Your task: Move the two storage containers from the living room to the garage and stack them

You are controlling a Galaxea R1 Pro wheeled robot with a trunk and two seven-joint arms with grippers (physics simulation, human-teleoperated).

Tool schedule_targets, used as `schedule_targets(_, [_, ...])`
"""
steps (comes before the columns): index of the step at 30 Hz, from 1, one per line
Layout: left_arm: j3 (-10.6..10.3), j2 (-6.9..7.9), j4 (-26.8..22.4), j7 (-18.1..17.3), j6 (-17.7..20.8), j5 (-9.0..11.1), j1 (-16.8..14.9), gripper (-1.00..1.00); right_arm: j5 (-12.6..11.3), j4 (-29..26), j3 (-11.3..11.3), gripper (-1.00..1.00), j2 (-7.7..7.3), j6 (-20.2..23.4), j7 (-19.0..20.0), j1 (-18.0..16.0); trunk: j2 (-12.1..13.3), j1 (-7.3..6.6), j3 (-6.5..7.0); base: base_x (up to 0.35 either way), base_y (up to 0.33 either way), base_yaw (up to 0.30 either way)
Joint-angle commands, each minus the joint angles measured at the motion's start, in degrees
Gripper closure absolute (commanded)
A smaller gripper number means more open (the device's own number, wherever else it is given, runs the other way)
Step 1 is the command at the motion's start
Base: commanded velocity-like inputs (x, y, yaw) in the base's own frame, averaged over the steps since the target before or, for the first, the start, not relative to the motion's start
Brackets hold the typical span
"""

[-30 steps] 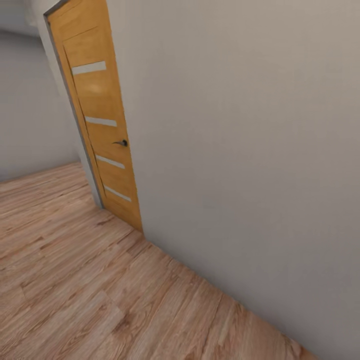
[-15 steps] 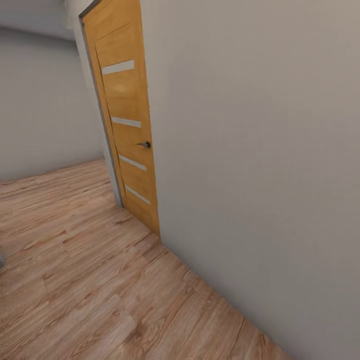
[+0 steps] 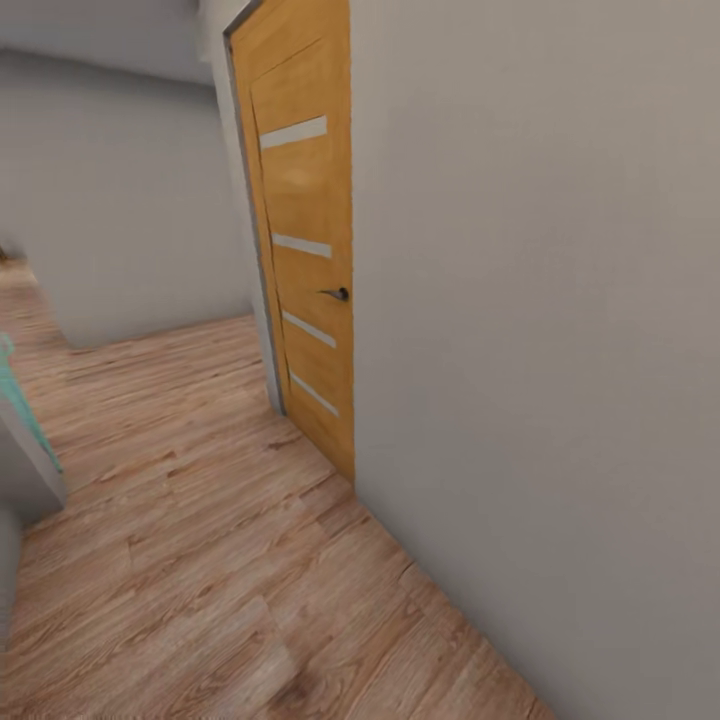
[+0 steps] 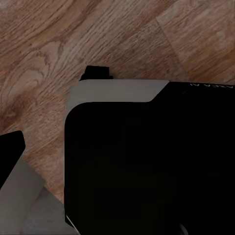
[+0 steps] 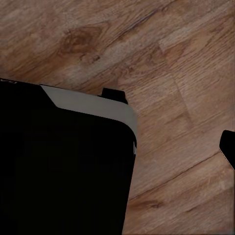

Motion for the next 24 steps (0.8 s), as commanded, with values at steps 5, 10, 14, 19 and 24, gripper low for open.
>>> schedule_targets(5, [-0.02, -0.03, -0.02, 0.17, 0.21, 0.42, -0.04, -1.00, -0.54, 0.10, 0.48, -1.00, 0.03, -0.26, -0.10, -0.03, -0.04, 0.01, -0.06, 0.020, 0.000, 0.274])
schedule_targets(10, [-0.02, -0.03, -0.02, 0.17, 0.21, 0.44, -0.04, -1.00, -0.56, 0.10, 0.48, -1.00, 0.08, -0.26, -0.10, -0.03, -0.04, 0.01, -0.06, 0.002, 0.000, 0.274])
schedule_targets(14, [-0.02, -0.03, -0.02, 0.17, 0.21, 0.44, -0.04, -1.00, -0.54, 0.10, 0.48, -1.00, 0.05, -0.26, -0.10, -0.03, -0.04, 0.01, -0.06, 0.000, 0.000, 0.274])
schedule_targets(19, [-0.02, -0.03, -0.02, 0.22, 0.21, 0.44, -0.04, -1.00, -0.52, 0.10, 0.48, -1.00, 0.05, -0.26, -0.10, -0.03, -0.04, 0.01, -0.06, 0.000, 0.000, 0.274])
schedule_targets(24, [-0.02, -0.03, -0.02, 0.25, 0.21, 0.45, -0.04, -1.00, -0.53, 0.10, 0.48, -1.00, 0.03, -0.25, -0.10, -0.03, -0.04, 0.01, -0.06, 0.000, 0.000, 0.274])
